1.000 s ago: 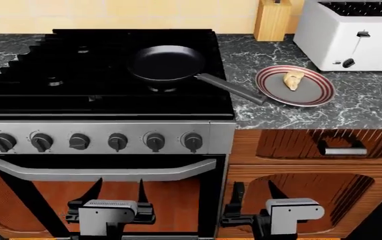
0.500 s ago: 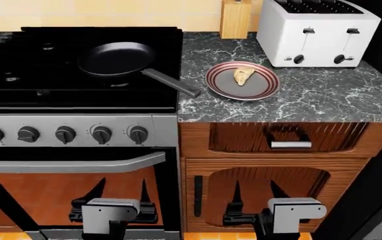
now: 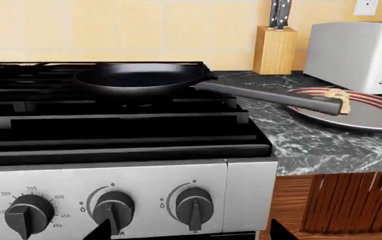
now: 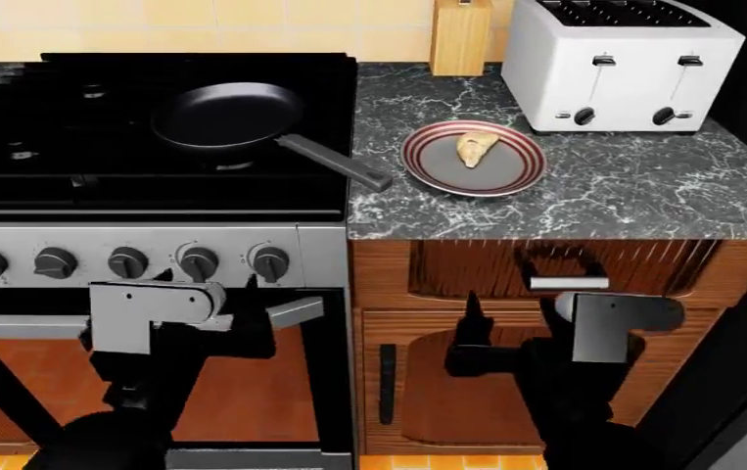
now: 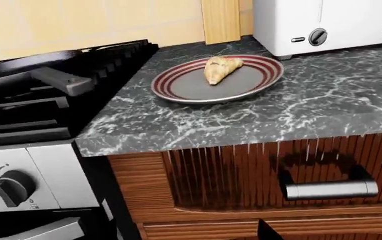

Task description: Pick the croissant and place it on the pan. Then turn on the stove to warm the croissant.

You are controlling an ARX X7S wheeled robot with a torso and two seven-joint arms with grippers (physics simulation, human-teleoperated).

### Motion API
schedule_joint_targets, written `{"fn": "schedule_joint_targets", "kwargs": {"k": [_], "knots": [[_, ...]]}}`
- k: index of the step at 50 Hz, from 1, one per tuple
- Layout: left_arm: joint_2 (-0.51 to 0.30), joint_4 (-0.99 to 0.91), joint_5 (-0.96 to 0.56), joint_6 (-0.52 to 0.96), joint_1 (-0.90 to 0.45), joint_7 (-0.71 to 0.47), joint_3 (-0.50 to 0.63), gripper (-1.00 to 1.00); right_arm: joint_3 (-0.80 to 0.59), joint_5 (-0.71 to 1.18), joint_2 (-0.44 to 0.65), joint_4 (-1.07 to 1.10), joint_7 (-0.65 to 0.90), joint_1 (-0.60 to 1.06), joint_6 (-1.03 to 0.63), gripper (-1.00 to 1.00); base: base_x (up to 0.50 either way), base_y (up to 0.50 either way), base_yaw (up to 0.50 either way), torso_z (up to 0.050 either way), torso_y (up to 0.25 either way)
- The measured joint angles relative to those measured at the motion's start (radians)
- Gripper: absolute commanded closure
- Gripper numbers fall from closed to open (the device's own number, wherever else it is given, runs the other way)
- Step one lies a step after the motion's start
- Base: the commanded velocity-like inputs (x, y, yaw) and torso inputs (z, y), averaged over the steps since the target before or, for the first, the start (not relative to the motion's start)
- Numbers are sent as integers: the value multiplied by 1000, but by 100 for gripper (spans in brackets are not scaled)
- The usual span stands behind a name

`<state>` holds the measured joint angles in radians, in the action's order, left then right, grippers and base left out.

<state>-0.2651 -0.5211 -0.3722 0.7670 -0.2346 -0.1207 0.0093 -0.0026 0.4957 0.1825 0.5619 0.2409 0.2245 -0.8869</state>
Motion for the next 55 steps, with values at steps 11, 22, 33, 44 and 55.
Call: {"fn": "schedule_joint_targets", "kwargs": {"k": [11,22,33,44,55], "knots": [[-41,-176,-177,375,-217,-19,-123,-100,150,307,17,145,176,261,-431,-100,0,0,0,0,0],[-45,-219,-335,640,-440,-54,-211,-100,166,802,119,13,579,546,-584,-100,0,0,0,0,0],[-95,-190,-553,738,-601,-192,-234,-100,122,1144,197,-106,815,714,-594,-100,278,0,0,0,0],[-133,-168,-666,755,-677,-272,-226,-100,81,1298,246,-150,907,800,-573,-100,500,0,0,0,0],[-163,-153,-702,726,-702,-298,-206,-100,41,1360,277,-172,943,855,-553,-100,500,0,0,0,0]]}}
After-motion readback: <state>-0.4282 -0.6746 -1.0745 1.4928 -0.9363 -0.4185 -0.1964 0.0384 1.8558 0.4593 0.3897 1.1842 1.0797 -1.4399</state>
